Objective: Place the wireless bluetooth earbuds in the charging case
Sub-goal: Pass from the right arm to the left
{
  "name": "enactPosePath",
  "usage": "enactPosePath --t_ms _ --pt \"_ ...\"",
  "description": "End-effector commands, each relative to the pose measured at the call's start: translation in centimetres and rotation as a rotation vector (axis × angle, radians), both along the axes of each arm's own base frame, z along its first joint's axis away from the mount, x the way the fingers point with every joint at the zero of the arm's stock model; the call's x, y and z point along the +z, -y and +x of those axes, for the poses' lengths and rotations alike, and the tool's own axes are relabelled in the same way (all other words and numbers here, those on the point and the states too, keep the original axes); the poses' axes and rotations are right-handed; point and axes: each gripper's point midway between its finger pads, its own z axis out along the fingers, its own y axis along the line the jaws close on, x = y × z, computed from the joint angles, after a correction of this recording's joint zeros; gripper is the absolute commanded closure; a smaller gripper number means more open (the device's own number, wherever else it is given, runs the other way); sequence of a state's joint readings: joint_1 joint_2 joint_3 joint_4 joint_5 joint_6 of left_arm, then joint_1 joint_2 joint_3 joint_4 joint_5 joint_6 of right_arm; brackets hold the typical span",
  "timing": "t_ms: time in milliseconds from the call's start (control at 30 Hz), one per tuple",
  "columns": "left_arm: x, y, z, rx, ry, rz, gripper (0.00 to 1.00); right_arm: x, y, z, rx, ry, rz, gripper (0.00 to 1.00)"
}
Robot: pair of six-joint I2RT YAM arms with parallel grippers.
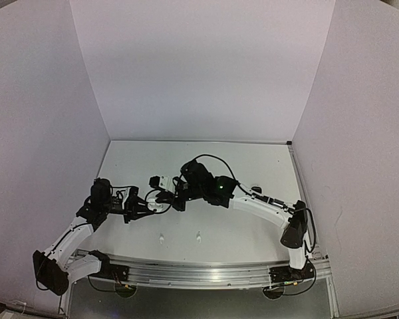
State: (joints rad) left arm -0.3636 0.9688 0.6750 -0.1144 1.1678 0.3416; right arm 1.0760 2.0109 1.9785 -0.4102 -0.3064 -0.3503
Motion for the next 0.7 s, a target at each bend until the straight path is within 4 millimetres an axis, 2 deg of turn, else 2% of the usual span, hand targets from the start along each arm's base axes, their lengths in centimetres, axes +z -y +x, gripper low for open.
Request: enactPosePath --t_ms 0,67,233,433,667 --pt "2.2 0.1 -0.4 -0.026 0.075 -0.033 0.93 2.3 -0.3 0.1 -0.005 0.033 0.045 1.0" --pt "2.1 0.1 -0.4 -0.027 0.08 -0.03 0.99 2.6 -0.3 0.1 -0.012 0.032 0.051 1.0" --pt "1.8 -0.2 -1.0 -0.035 0.19 -0.028 1.0 2.9 0.0 0.1 -0.003 -0.025 0.067 1.0" --pt "1.8 -0.5 -1.3 -0.036 0.428 -0.027 1.0 1.0 -0.1 0.6 -0.021 -0.147 0.046 0.88" --pt "1.5 -0.6 -1.5 -0.045 0.475 -0.02 1.0 0.2 -0.8 0.9 -0.035 -0.206 0.042 0.76"
